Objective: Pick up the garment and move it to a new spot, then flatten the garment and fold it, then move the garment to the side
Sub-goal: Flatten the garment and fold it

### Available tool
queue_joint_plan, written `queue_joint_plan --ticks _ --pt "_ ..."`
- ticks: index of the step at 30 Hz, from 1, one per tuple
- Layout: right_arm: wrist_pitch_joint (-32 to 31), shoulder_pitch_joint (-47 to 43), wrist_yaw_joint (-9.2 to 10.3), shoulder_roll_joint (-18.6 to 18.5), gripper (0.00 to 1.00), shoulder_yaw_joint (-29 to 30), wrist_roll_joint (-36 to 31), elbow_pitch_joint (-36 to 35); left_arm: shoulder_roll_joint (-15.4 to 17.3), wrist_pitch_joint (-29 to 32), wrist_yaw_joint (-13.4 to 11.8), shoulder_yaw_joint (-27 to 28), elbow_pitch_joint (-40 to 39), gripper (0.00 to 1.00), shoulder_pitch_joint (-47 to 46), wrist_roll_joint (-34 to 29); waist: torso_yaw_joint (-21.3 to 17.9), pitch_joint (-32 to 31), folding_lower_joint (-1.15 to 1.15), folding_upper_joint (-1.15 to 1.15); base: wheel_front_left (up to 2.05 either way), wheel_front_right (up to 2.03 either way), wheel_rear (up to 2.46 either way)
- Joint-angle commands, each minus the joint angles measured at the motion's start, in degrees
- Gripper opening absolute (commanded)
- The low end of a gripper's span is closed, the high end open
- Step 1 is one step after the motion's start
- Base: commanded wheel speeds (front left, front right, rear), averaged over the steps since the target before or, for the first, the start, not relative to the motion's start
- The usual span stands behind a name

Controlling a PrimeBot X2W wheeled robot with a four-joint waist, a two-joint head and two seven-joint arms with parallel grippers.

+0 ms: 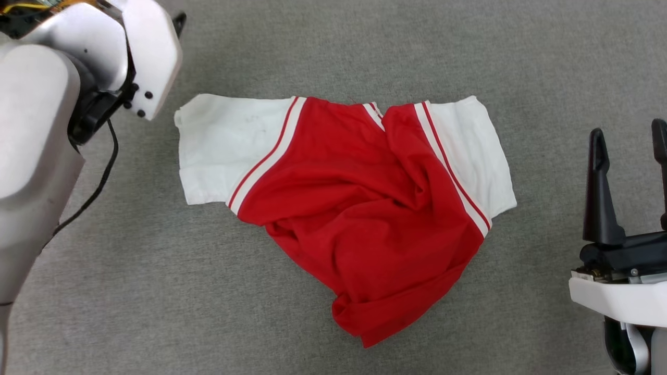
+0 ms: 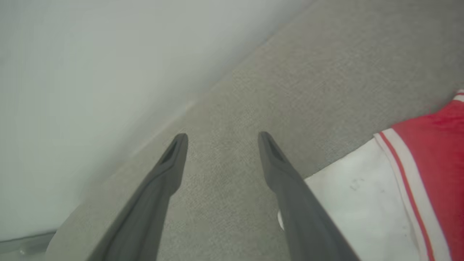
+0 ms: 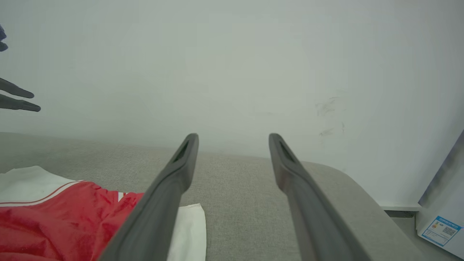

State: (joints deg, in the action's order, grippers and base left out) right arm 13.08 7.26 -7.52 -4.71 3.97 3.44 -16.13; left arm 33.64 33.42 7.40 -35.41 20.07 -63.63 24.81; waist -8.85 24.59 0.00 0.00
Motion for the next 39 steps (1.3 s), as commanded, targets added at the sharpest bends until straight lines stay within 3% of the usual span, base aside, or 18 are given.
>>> queue_joint_plan --ticks 1,9,18,19,20,21,28,31,35,39 --pt "0.4 1.0 0.06 0.5 1.00 -0.2 -0.5 -0.4 1.2 3.9 0.0 -2.8 0.0 1.00 -1.1 3.4 -1.0 1.5 0.00 0.00 0.00 0.00 0.00" --pt "0.9 3.2 0.06 0.6 1.00 -1.6 -0.9 0.7 6.8 21.5 0.0 -15.0 -2.3 1.00 -6.7 17.6 -2.6 4.9 0.00 0.00 0.00 0.00 0.00" --pt "1.5 6.1 0.06 0.2 1.00 -3.7 -0.9 2.4 9.2 28.2 0.0 -25.6 -1.2 1.00 -6.2 22.3 -4.0 7.3 0.00 0.00 0.00 0.00 0.00" --pt "1.6 6.3 0.06 0.0 1.00 -3.8 -0.9 2.7 9.5 28.4 0.1 -26.9 -1.4 0.63 -5.9 22.7 -4.0 7.4 0.00 0.00 0.00 0.00 0.00" --pt "1.6 6.7 0.06 -0.3 1.00 -3.9 -1.0 2.9 9.5 28.0 0.1 -27.7 -1.5 0.13 -5.7 23.5 -4.0 7.3 0.00 0.00 0.00 0.00 0.00" --pt "1.6 7.2 0.06 -0.6 1.00 -3.6 -1.1 3.1 9.5 27.6 0.1 -28.3 -1.5 0.00 -5.7 24.1 -3.8 7.2 0.00 0.00 0.00 0.00 0.00" --pt "1.1 12.1 0.06 -5.4 1.00 -1.4 -1.3 3.6 10.5 20.6 0.0 -28.9 -1.6 0.00 -8.4 25.8 -1.2 3.5 0.00 0.00 0.00 0.00 0.00" --pt "-1.0 16.0 0.06 -9.5 1.00 -1.1 -1.0 2.8 10.7 17.6 0.0 -29.6 -2.9 0.00 -9.4 26.4 0.2 1.5 0.00 0.00 0.00 0.00 0.00" --pt "-8.0 21.0 0.06 -16.7 1.00 -3.3 0.8 3.2 11.6 14.3 0.0 -30.7 -5.2 0.00 -9.4 27.4 2.4 -0.9 0.00 0.00 0.00 0.00 0.00" --pt "-20.6 25.4 0.07 -24.4 1.00 -8.4 6.6 5.5 12.1 11.9 0.0 -31.9 -7.6 0.00 -8.7 28.0 4.5 -2.5 0.00 0.00 0.00 0.00 0.00"
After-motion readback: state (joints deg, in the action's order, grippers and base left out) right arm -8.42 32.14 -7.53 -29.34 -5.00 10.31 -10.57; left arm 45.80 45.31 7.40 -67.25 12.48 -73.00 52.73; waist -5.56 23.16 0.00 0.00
